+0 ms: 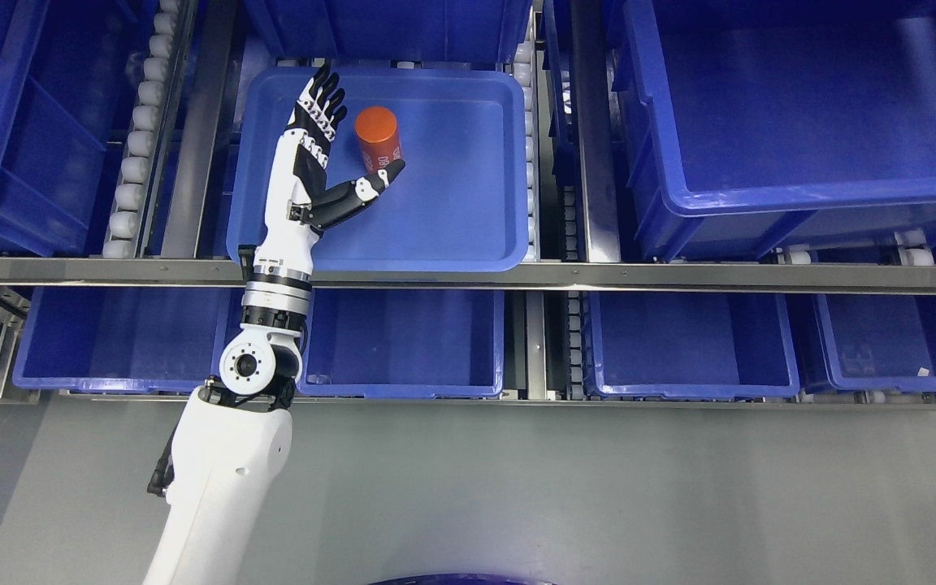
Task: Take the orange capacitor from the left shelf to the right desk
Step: 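Reach the left hand toward the orange capacitor in the blue bin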
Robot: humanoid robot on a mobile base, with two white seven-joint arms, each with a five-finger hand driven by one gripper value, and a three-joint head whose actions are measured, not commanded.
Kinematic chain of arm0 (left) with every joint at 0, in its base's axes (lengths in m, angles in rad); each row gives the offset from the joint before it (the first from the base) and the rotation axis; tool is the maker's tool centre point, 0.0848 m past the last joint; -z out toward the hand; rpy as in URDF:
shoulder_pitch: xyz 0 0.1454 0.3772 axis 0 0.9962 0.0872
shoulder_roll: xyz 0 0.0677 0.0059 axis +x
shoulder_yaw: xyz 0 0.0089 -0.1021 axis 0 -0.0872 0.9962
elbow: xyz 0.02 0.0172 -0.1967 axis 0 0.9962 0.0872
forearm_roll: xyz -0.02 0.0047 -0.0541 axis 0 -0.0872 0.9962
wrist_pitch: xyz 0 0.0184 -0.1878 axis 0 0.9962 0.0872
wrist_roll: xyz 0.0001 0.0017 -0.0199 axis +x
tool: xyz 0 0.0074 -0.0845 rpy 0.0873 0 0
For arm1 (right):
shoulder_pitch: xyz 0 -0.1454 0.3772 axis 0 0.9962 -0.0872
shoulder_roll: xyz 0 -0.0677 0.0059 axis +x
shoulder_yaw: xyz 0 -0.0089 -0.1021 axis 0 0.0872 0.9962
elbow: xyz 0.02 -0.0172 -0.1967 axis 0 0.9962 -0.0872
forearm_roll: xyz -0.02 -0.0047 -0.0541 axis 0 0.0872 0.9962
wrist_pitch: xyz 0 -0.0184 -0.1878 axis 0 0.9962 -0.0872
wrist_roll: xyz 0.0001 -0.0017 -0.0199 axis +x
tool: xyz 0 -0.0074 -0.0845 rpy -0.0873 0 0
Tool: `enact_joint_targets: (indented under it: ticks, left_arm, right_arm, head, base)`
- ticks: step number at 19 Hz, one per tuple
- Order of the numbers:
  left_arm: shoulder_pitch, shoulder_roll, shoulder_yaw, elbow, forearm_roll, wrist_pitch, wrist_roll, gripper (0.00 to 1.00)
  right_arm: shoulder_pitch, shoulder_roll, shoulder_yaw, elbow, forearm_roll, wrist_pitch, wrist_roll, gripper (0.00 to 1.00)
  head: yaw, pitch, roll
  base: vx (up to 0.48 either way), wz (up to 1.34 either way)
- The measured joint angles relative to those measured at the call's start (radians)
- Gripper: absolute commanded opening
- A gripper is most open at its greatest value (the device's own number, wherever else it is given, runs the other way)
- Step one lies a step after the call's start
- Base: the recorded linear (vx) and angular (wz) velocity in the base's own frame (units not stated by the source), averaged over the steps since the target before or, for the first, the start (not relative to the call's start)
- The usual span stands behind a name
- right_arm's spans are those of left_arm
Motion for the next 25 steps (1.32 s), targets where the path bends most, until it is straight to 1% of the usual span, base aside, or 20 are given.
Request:
enact_joint_targets:
  ticks: [3, 5, 9, 12, 16, 22, 24, 25]
  left_arm:
    - [-0.006, 0.023, 0.009, 0.003, -0.001, 0.031, 0.000, 1.00]
    - [-0.015, 0.038, 0.013, 0.006, -0.001, 0.100, -0.005, 1.00]
    - [-0.062, 0.051, 0.014, 0.009, -0.001, 0.247, -0.130, 1.00]
    - [-0.102, 0.053, 0.013, 0.014, -0.001, 0.318, -0.168, 1.00]
    - [-0.145, 0.056, 0.013, 0.039, -0.013, 0.350, -0.182, 0.99]
    - [-0.180, 0.058, 0.012, 0.086, -0.050, 0.357, -0.191, 0.96]
    - [-0.186, 0.057, 0.009, 0.104, -0.061, 0.361, -0.191, 0.92]
    - [-0.189, 0.057, 0.008, 0.114, -0.066, 0.357, -0.191, 0.88]
  right_arm:
    - [0.000, 0.000, 0.000, 0.000, 0.000, 0.000, 0.000, 1.00]
    - [0.000, 0.000, 0.000, 0.000, 0.000, 0.000, 0.000, 1.00]
    - [0.000, 0.000, 0.000, 0.000, 0.000, 0.000, 0.000, 1.00]
    - [0.000, 0.000, 0.000, 0.000, 0.000, 0.000, 0.000, 1.00]
    - [0.000, 0.000, 0.000, 0.000, 0.000, 0.000, 0.000, 1.00]
    - [0.000, 0.000, 0.000, 0.000, 0.000, 0.000, 0.000, 1.00]
    - [0.000, 0.000, 0.000, 0.000, 0.000, 0.000, 0.000, 1.00]
    - [0.000, 0.000, 0.000, 0.000, 0.000, 0.000, 0.000, 1.00]
  head:
    - [0.0000, 0.000, 0.000]
    - [0.0000, 0.000, 0.000]
    - [0.0000, 0.000, 0.000]
    - [0.0000, 0.000, 0.000]
    - [0.0000, 0.000, 0.000]
    - [0.0000, 0.000, 0.000]
    - [0.0000, 0.000, 0.000]
    - [0.0000, 0.000, 0.000]
  base:
    - [0.000, 0.00]
    - [0.000, 0.00]
    - [0.000, 0.00]
    - [0.000, 0.00]
    - [0.000, 0.00]
    - [0.000, 0.00]
    - [0.000, 0.00]
    - [0.000, 0.00]
